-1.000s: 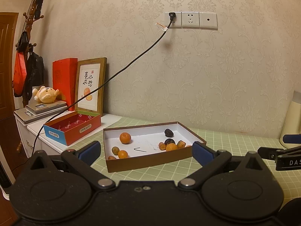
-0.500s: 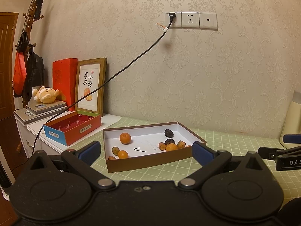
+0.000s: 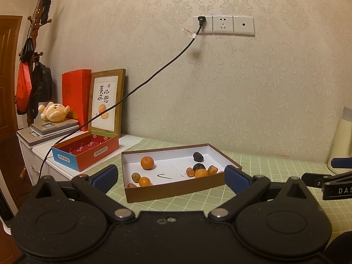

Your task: Organize fruits

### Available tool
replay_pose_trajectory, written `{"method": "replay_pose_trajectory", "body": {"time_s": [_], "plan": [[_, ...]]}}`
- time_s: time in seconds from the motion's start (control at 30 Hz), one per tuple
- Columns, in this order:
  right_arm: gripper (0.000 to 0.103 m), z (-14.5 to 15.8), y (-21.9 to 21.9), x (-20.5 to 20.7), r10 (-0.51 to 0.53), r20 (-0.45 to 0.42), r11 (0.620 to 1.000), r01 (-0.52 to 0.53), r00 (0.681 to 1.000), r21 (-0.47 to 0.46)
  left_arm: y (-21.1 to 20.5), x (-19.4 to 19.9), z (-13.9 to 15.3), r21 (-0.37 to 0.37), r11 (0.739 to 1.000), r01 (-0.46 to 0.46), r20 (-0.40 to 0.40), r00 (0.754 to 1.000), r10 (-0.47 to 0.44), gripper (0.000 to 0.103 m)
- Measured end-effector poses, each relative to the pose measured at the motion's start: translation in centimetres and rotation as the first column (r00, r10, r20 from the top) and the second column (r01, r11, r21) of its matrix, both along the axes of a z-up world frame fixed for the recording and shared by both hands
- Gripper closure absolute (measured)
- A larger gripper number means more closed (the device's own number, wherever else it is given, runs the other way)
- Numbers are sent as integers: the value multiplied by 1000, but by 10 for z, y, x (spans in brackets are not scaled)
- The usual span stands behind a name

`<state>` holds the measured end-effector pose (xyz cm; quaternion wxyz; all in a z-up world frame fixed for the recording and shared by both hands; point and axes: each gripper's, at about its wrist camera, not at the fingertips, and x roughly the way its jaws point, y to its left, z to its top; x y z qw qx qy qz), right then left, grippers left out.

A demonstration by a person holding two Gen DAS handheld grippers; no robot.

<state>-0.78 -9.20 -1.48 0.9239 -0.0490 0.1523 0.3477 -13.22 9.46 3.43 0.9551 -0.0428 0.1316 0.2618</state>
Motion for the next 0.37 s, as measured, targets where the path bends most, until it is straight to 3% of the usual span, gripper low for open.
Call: {"method": "replay_pose_trajectory", "body": {"time_s": [0.37], "plan": [[0, 0, 0, 1, 0, 0, 1000, 0, 1000, 1, 1, 3, -1, -9, 1000, 7, -10, 1000, -7, 6]]}}
